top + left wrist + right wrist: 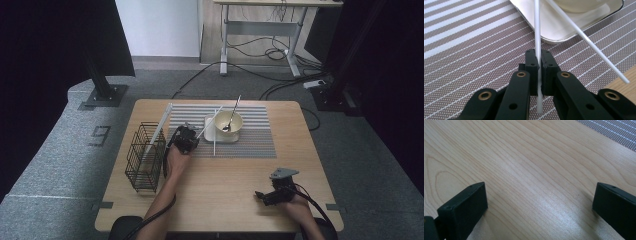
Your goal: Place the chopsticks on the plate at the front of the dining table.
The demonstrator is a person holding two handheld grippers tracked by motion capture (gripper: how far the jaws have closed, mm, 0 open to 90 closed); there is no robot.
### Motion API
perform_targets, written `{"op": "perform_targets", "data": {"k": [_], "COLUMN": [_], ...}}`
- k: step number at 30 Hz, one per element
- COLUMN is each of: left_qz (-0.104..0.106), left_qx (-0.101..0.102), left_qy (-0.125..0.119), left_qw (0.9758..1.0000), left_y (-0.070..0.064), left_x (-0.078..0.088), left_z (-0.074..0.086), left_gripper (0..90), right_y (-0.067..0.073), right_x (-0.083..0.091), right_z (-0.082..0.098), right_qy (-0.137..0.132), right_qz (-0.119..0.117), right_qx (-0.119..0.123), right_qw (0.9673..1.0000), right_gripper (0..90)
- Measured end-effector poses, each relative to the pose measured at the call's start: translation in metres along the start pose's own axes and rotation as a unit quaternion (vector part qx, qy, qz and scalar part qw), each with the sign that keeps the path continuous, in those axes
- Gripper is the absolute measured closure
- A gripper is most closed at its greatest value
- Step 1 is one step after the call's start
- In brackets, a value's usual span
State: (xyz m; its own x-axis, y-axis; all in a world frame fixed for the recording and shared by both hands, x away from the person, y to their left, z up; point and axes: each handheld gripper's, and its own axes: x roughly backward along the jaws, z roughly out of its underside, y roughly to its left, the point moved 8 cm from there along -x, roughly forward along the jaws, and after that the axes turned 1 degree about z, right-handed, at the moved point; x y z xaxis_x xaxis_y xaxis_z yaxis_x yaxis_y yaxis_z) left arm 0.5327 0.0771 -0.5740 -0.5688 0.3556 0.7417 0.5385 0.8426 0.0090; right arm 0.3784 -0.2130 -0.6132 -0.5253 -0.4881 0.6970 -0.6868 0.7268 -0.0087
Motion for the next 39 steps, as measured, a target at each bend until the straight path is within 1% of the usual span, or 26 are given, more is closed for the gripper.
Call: {"op": "perform_targets", "data": {"k": [6, 9, 13, 17, 26, 34, 39], "left_qz": [-0.003, -0.005, -0.001, 0.002, 0.011, 0.021, 0.027], "left_qx": [-0.001, -0.005, -0.006, -0.003, -0.02, -0.023, -0.024], "left_qy": [0.007, 0.012, 0.014, 0.011, 0.011, 0.011, 0.007], "left_qw": [1.0, 0.9999, 0.9999, 0.9999, 0.9997, 0.9995, 0.9993], "left_y": [-0.003, -0.005, -0.009, -0.011, -0.02, -0.028, -0.032], "left_x": [-0.008, -0.011, -0.015, -0.016, -0.018, -0.02, -0.021], "left_z": [0.002, 0.004, 0.005, 0.005, 0.005, 0.004, 0.003], "left_gripper": [85.3, 85.3, 85.0, 84.4, 80.4, 76.5, 72.4], "right_y": [0.0, 0.0, 0.0, 0.0, 0.0, 0.0, 0.0], "right_x": [0.0, 0.0, 0.0, 0.0, 0.0, 0.0, 0.0], "right_z": [0.0, 0.0, 0.0, 0.0, 0.0, 0.0, 0.0], "right_qy": [0.0, 0.001, 0.001, 0.0, 0.001, 0.001, 0.0], "right_qz": [0.0, 0.0, 0.0, 0.0, 0.0, 0.0, 0.0], "right_qx": [0.0, -0.001, -0.001, -0.001, -0.001, -0.001, -0.001], "right_qw": [1.0, 1.0, 1.0, 1.0, 1.0, 1.0, 1.0], "right_gripper": [0.0, 0.0, 0.0, 0.0, 0.0, 0.0, 0.0]}}
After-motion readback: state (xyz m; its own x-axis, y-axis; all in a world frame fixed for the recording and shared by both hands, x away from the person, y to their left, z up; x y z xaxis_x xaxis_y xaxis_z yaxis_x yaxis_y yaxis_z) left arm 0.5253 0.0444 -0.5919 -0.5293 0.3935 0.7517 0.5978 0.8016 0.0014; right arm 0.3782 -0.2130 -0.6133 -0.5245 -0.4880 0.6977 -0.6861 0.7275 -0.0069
